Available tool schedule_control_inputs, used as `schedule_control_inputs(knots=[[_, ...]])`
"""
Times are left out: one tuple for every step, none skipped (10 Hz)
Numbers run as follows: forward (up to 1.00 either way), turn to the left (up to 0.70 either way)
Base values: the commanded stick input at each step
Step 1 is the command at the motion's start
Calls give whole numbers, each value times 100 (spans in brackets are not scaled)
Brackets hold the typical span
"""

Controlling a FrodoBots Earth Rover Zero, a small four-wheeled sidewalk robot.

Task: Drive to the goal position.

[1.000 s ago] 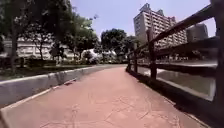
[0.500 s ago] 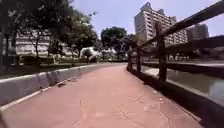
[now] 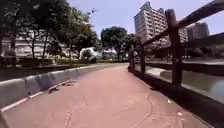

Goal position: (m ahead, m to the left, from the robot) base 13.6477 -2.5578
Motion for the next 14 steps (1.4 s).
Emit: schedule_control_inputs(knots=[[100, 4], [100, 1], [100, 1], [100, 1], [100, 1], [100, 1], [100, 1], [100, 1], [100, 1], [100, 1], [100, 1], [100, 1], [100, 1], [100, 1]])
